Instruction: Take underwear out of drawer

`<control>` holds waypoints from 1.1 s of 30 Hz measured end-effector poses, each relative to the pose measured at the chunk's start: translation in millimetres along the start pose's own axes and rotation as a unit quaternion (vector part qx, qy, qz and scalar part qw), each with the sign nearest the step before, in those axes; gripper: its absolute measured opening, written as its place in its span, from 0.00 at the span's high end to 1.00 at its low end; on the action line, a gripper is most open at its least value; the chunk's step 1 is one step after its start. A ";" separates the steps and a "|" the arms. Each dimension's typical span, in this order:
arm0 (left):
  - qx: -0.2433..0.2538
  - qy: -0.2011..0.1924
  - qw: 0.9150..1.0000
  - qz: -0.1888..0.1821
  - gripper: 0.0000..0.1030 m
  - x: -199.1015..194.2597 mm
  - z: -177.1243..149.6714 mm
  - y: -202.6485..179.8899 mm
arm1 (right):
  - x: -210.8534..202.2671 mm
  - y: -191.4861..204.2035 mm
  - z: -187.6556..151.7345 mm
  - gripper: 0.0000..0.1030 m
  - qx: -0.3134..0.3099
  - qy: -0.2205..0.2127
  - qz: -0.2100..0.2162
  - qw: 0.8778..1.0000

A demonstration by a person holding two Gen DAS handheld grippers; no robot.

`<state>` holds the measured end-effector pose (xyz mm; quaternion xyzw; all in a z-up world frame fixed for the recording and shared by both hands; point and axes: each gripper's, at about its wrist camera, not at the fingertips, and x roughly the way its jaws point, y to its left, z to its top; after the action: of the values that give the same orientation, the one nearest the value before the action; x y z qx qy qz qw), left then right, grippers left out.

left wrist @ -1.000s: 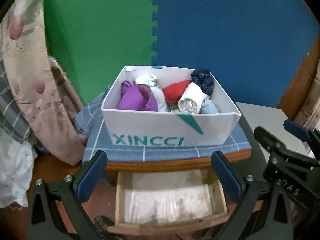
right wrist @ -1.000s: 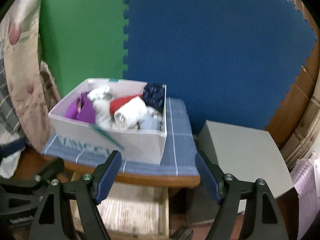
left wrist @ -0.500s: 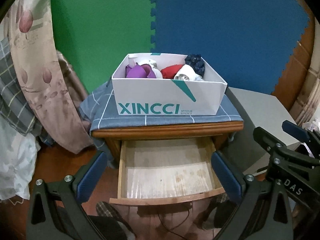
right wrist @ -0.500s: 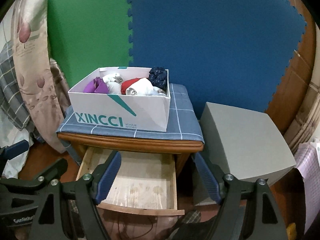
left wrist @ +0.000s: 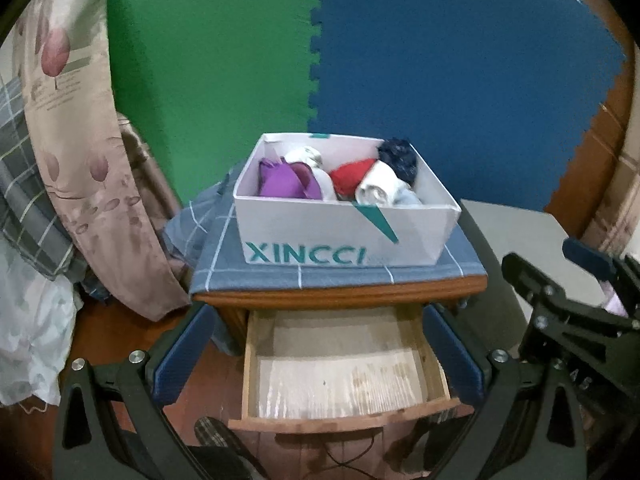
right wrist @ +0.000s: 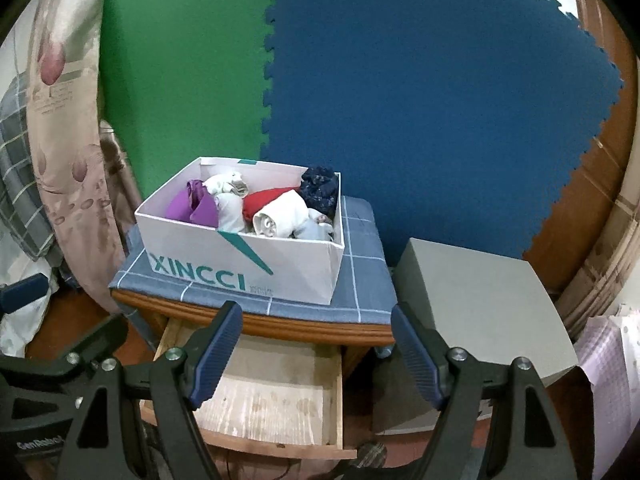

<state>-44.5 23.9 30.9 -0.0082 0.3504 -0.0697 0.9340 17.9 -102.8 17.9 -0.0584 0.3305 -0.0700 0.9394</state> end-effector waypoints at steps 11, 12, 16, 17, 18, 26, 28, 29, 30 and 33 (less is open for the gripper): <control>0.024 0.042 0.999 0.013 0.00 4.5 36.8 2.5 | 6.2 3.0 28.3 0.24 0.023 0.034 -0.029 0.999; 0.029 0.045 0.998 0.017 0.01 5.0 38.4 1.9 | 7.3 4.0 29.4 0.24 0.023 0.038 -0.031 0.999; 0.037 0.053 0.998 0.025 0.00 5.9 43.8 3.4 | 12.9 6.7 34.8 0.24 0.027 0.049 -0.030 0.998; 0.036 0.055 0.998 0.021 0.00 6.7 45.5 4.0 | 13.5 7.3 36.6 0.24 0.026 0.048 -0.029 0.998; 0.037 0.057 0.998 0.016 0.00 7.5 46.0 4.9 | 14.0 7.8 37.9 0.24 0.024 0.047 -0.029 0.998; 0.034 0.050 0.998 0.031 0.00 15.4 44.8 4.5 | 25.5 13.1 41.5 0.24 0.013 0.054 -0.036 0.998; 0.035 0.050 0.998 0.032 0.00 16.0 44.6 3.3 | 26.7 12.1 40.6 0.24 0.015 0.054 -0.034 0.998; 0.035 0.050 0.998 0.033 0.00 16.0 44.5 3.4 | 27.2 12.4 41.0 0.24 0.016 0.056 -0.033 0.998; 0.036 0.049 0.998 0.033 0.00 16.1 44.1 2.7 | 28.2 11.9 40.5 0.24 0.018 0.057 -0.030 0.998; 0.035 0.050 0.998 0.032 0.00 15.7 43.9 1.0 | 29.2 11.6 39.5 0.24 0.019 0.057 -0.026 0.998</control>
<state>-3.8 21.3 53.6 0.0392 0.3938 -0.0520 0.9169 66.4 -93.8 28.9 -0.0449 0.3800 -0.1036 0.9181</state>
